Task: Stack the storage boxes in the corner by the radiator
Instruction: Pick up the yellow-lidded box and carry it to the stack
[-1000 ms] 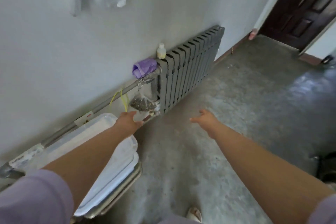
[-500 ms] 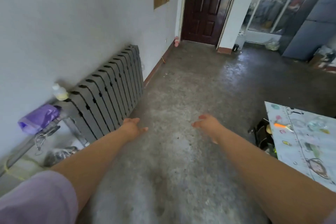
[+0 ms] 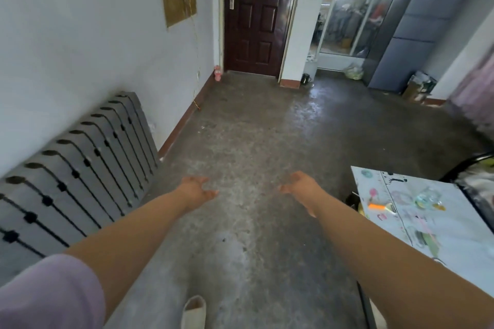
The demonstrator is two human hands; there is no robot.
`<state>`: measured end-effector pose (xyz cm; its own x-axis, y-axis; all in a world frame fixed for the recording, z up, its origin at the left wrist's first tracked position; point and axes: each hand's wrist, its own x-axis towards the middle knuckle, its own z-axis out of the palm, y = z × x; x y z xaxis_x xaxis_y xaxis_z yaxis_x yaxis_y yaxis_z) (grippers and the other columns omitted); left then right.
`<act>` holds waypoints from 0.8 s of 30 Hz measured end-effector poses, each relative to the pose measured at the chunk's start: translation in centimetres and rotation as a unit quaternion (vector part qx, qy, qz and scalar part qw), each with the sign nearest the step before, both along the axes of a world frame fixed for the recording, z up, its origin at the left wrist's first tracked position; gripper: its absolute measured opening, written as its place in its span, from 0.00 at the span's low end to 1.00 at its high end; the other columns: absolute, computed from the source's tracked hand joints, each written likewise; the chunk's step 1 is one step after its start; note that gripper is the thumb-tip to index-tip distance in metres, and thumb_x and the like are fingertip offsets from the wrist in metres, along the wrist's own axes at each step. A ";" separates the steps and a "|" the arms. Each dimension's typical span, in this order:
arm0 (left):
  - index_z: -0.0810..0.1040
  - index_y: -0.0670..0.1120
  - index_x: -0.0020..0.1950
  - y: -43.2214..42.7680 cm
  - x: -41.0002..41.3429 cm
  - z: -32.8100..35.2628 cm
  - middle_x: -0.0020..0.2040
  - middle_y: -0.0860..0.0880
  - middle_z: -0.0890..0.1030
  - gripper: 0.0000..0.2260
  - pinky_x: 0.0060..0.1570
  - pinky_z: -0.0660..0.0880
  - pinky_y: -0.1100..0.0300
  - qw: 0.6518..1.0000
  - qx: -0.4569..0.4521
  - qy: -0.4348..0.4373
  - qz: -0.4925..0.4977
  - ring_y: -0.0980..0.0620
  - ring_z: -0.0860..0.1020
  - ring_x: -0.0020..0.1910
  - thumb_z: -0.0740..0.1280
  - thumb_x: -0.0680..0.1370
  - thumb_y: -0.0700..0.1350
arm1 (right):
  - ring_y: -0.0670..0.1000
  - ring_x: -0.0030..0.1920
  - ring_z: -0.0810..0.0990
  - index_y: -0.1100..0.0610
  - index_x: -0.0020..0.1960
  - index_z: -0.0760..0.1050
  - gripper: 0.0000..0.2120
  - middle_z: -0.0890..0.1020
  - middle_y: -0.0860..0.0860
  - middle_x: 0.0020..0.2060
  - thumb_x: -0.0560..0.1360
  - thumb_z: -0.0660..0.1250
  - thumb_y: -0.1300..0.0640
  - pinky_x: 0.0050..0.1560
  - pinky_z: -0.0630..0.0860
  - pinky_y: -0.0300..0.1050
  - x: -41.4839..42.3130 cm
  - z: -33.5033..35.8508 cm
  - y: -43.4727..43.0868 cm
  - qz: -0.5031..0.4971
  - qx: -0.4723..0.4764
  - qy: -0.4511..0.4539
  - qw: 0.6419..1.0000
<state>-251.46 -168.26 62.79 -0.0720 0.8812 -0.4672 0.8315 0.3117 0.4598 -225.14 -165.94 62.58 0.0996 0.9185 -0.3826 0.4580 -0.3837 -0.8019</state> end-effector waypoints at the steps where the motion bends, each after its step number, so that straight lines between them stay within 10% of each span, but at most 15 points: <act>1: 0.58 0.47 0.78 2.4 0.2 -0.1 0.78 0.43 0.52 0.32 0.71 0.61 0.55 1.000 0.002 0.007 -0.014 0.43 0.58 0.76 0.62 0.78 0.58 | 0.54 0.48 0.79 0.65 0.63 0.73 0.20 0.80 0.56 0.50 0.73 0.72 0.64 0.43 0.74 0.37 0.4 0.0 1.9 -0.010 0.006 0.000 1.000; 9: 0.60 0.45 0.77 22.4 1.5 1.0 0.78 0.44 0.57 0.29 0.74 0.56 0.58 0.992 0.027 0.042 -0.120 0.45 0.57 0.77 0.58 0.80 0.58 | 0.60 0.64 0.75 0.63 0.68 0.69 0.27 0.75 0.61 0.65 0.72 0.73 0.60 0.59 0.73 0.50 3.3 1.2 17.6 -0.112 0.012 -0.009 0.994; 19: 0.59 0.42 0.77 44.2 14.9 0.3 0.77 0.43 0.61 0.33 0.69 0.61 0.60 0.972 0.028 0.014 -0.232 0.46 0.62 0.75 0.64 0.77 0.57 | 0.52 0.50 0.73 0.59 0.69 0.68 0.31 0.75 0.58 0.63 0.70 0.75 0.56 0.49 0.68 0.43 13.9 0.2 32.2 -0.212 0.001 0.000 0.977; 24: 0.58 0.43 0.77 53.8 24.4 -1.1 0.77 0.43 0.61 0.33 0.72 0.55 0.61 0.962 0.020 0.029 -0.271 0.47 0.59 0.77 0.61 0.78 0.59 | 0.58 0.61 0.75 0.62 0.72 0.65 0.33 0.73 0.60 0.67 0.71 0.74 0.56 0.57 0.70 0.47 22.3 -0.9 40.2 -0.240 0.000 0.003 0.971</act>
